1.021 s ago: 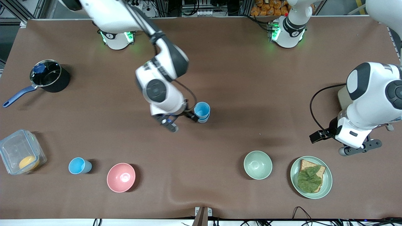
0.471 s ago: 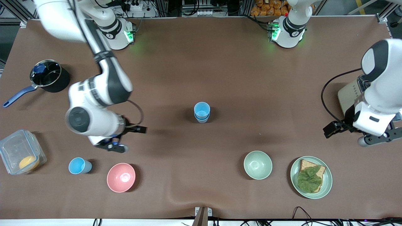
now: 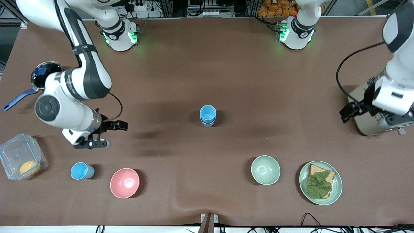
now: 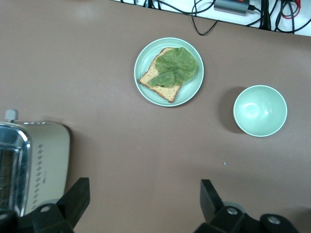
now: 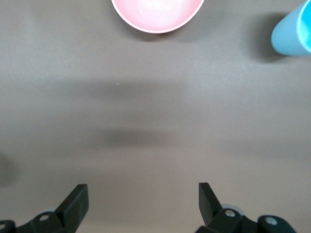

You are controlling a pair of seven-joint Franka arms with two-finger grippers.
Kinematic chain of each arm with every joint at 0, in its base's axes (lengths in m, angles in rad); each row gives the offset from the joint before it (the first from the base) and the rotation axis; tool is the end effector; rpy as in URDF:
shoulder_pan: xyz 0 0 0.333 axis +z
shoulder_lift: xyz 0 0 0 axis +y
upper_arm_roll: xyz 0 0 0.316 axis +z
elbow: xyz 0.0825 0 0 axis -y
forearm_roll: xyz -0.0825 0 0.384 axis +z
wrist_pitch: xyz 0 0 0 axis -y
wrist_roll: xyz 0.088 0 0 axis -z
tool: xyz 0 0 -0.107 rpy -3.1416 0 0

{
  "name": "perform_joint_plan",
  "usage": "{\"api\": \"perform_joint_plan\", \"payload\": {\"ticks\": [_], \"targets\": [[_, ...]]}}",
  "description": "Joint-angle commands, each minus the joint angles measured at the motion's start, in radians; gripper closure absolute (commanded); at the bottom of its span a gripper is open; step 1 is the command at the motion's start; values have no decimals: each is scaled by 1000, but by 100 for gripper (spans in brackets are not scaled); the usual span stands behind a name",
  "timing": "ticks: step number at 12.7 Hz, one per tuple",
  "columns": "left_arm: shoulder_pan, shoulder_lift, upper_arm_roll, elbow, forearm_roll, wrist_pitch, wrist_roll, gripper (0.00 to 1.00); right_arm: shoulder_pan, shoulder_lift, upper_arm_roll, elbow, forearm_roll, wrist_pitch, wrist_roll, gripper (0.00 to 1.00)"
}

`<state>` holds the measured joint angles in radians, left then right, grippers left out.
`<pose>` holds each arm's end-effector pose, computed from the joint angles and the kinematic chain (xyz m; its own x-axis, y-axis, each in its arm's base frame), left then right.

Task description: Stack blue cups with both arms

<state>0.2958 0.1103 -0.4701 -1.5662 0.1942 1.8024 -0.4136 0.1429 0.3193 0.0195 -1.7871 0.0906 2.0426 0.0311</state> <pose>0.6013 -0.0748 0.5921 0.9626 0.2017 0.1812 0.2182 -0.9729 -0.0766 0.6220 0.1061 0.3700 0.9937 0.0892 -0.0681 0.0835 -0.9931 -0.0818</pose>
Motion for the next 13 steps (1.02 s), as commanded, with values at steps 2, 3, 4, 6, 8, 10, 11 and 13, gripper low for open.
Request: {"api": "perform_joint_plan", "payload": {"ticks": [2, 3, 4, 6, 8, 10, 11, 13], "targets": [[-65, -53, 46, 11, -53, -29, 85, 0, -88, -215, 17, -224, -43, 36, -94, 0], [-180, -54, 180, 15, -61, -31, 111, 0, -110, -244, 16, -235, -72, 27, -88, 0], [-243, -55, 258, 20, -64, -32, 125, 0, -134, -268, 17, -235, -75, -1, -80, 0], [-247, -52, 271, 31, -120, -55, 148, 0, -166, -346, 19, -227, -75, -118, -36, 0], [-268, -51, 281, 52, -136, -142, 150, 0, -171, -405, 16, -184, -74, -226, 24, 0], [-277, -54, 292, 57, -122, -190, 159, 0, -180, -407, 3, -82, -60, -333, 61, 0], [-285, -54, 313, 57, -125, -202, 167, 0, -180, -401, 3, -25, -61, -381, 84, 0], [-323, -54, 343, 63, -121, -235, 167, 0, -187, -384, 2, 67, -78, -450, 67, 0]]}}
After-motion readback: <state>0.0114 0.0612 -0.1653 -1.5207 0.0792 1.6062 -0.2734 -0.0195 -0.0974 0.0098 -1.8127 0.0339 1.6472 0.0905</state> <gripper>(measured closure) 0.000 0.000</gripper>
